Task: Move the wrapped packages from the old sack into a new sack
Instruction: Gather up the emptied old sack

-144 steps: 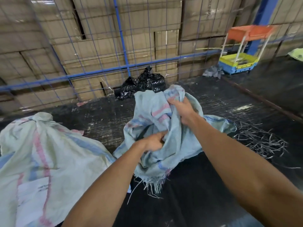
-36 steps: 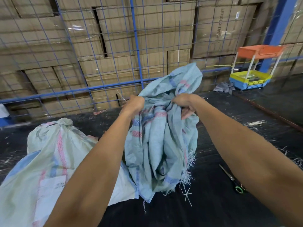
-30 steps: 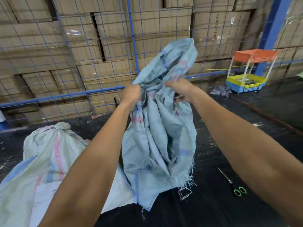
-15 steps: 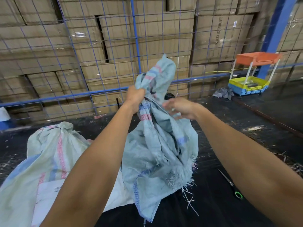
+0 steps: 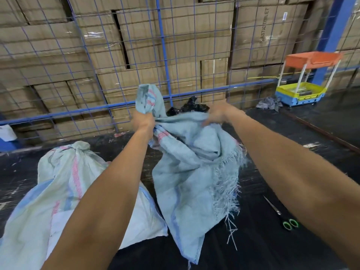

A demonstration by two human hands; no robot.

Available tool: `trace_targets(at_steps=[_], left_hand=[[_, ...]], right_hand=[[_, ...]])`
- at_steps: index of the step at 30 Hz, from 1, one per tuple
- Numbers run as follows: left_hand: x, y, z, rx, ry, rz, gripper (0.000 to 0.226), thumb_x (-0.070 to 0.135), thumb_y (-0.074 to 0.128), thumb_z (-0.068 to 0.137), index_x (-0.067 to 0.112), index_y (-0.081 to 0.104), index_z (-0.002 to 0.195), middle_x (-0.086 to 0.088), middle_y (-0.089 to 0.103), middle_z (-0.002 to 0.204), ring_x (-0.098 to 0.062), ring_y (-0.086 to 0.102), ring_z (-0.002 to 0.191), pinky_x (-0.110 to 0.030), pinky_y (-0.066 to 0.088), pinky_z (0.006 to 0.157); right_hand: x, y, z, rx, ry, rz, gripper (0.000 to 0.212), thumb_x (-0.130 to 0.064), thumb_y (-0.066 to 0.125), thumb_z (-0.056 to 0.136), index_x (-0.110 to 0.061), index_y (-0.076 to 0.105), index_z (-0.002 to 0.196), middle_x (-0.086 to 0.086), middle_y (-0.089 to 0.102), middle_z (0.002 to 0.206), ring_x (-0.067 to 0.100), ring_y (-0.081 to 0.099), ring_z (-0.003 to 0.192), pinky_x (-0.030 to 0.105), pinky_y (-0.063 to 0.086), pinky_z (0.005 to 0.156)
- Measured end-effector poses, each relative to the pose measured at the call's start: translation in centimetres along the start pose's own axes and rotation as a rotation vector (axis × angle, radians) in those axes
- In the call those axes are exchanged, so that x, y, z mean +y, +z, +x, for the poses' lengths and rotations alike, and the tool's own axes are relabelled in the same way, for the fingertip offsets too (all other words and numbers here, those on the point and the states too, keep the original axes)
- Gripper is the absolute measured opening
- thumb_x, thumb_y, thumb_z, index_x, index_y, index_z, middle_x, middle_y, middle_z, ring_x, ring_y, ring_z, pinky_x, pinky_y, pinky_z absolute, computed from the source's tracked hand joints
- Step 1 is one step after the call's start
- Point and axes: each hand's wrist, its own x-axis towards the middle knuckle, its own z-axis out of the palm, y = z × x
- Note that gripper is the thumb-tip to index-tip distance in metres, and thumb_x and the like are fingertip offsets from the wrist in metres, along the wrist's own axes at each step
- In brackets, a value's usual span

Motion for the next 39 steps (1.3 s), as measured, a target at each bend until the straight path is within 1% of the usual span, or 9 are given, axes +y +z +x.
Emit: trace_targets(at_steps=[4, 7, 11, 16, 22, 25, 30, 36, 39], left_hand=[[1.3, -0.6, -0.1, 0.053, -0.074, -0.266, 0.032, 0.009, 0.05, 0.095, 0.007, 0.054, 0.127, -0.005, 0.062, 0.122, -0.024, 0.061, 0.103, -0.037, 0.054, 0.086], [2.8, -0.9, 0.4, 0.063, -0.143, -0.355, 0.044, 0.012, 0.05, 0.09, 0.006, 0.048, 0.134, -0.005, 0.06, 0.12, -0.027, 0.064, 0.1, -0.041, 0.057, 0.085], [5.0, -1.1, -0.7, -0.393, -0.19, -0.542, 0.044, 0.026, 0.059, 0.09, 0.003, 0.062, 0.127, -0.012, 0.072, 0.102, -0.028, 0.072, 0.073, -0.036, 0.059, 0.059], [7.2, -1.6, -3.4, -0.922, 0.034, -0.261, 0.045, 0.04, 0.074, 0.086, 0.018, 0.06, 0.123, -0.006, 0.073, 0.113, -0.022, 0.071, 0.104, -0.039, 0.056, 0.092], [7.5, -0.6, -2.1, -0.542, 0.102, -0.136, 0.032, -0.005, 0.066, 0.084, 0.007, 0.058, 0.113, -0.012, 0.068, 0.092, -0.021, 0.065, 0.069, -0.024, 0.055, 0.05], [6.2, 0.0, -0.6, -0.278, -0.007, -0.336, 0.041, 0.003, 0.07, 0.073, 0.008, 0.054, 0.111, -0.017, 0.067, 0.1, -0.028, 0.068, 0.08, -0.038, 0.061, 0.063], [4.7, 0.9, -1.1, -0.088, -0.015, -0.375, 0.071, 0.01, 0.072, 0.075, 0.012, 0.036, 0.136, -0.012, 0.06, 0.11, -0.027, 0.063, 0.086, -0.043, 0.059, 0.073], [3.2, 1.2, -0.8, -0.23, 0.11, -0.393, 0.059, -0.003, 0.061, 0.091, 0.025, 0.041, 0.139, -0.008, 0.062, 0.096, -0.019, 0.058, 0.075, -0.028, 0.048, 0.056], [3.8, 1.1, -0.9, -0.197, 0.033, -0.447, 0.045, -0.004, 0.058, 0.09, 0.025, 0.052, 0.123, -0.01, 0.06, 0.09, -0.022, 0.053, 0.067, -0.026, 0.041, 0.047]], right_hand=[[-1.8, 0.6, -1.4, -0.059, -0.038, 0.436, 0.016, -0.022, 0.071, 0.089, -0.009, 0.067, 0.081, 0.005, 0.072, 0.07, 0.012, 0.069, 0.058, 0.03, 0.056, 0.062], [-2.7, 1.7, -3.2, -0.354, 0.02, 0.64, 0.018, -0.024, 0.067, 0.092, -0.008, 0.071, 0.1, 0.01, 0.077, 0.094, 0.02, 0.074, 0.082, 0.037, 0.061, 0.079], [-4.1, 2.6, -2.4, -0.306, -0.014, 0.938, 0.033, -0.027, 0.06, 0.097, -0.004, 0.063, 0.121, 0.016, 0.071, 0.115, 0.026, 0.071, 0.099, 0.04, 0.057, 0.09], [-5.4, 2.9, -1.5, -0.279, -0.083, 1.116, 0.052, -0.034, 0.049, 0.102, 0.004, 0.05, 0.137, 0.025, 0.055, 0.137, 0.034, 0.055, 0.128, 0.045, 0.043, 0.11], [-4.1, 3.1, -0.9, -0.095, -0.167, 0.759, 0.047, -0.043, 0.043, 0.103, -0.006, 0.063, 0.123, 0.007, 0.069, 0.105, 0.019, 0.068, 0.09, 0.031, 0.058, 0.076], [-2.2, 3.0, -0.8, -0.166, -0.091, 0.508, 0.039, -0.054, 0.06, 0.091, -0.015, 0.063, 0.091, -0.001, 0.061, 0.077, 0.014, 0.056, 0.063, 0.023, 0.048, 0.053], [-1.5, 3.3, -1.1, -0.396, 0.029, 0.22, 0.038, -0.036, 0.076, 0.084, -0.009, 0.068, 0.108, 0.008, 0.065, 0.098, 0.015, 0.067, 0.073, 0.024, 0.058, 0.067], [-4.6, 1.8, -1.5, -0.237, -0.1, 1.003, 0.021, -0.014, 0.076, 0.082, -0.004, 0.069, 0.099, 0.005, 0.073, 0.083, 0.007, 0.063, 0.056, 0.016, 0.049, 0.046], [-6.3, 2.1, -1.7, -0.025, -0.135, 0.831, 0.03, -0.019, 0.081, 0.08, -0.004, 0.07, 0.104, 0.007, 0.074, 0.089, 0.015, 0.065, 0.065, 0.023, 0.057, 0.055]])
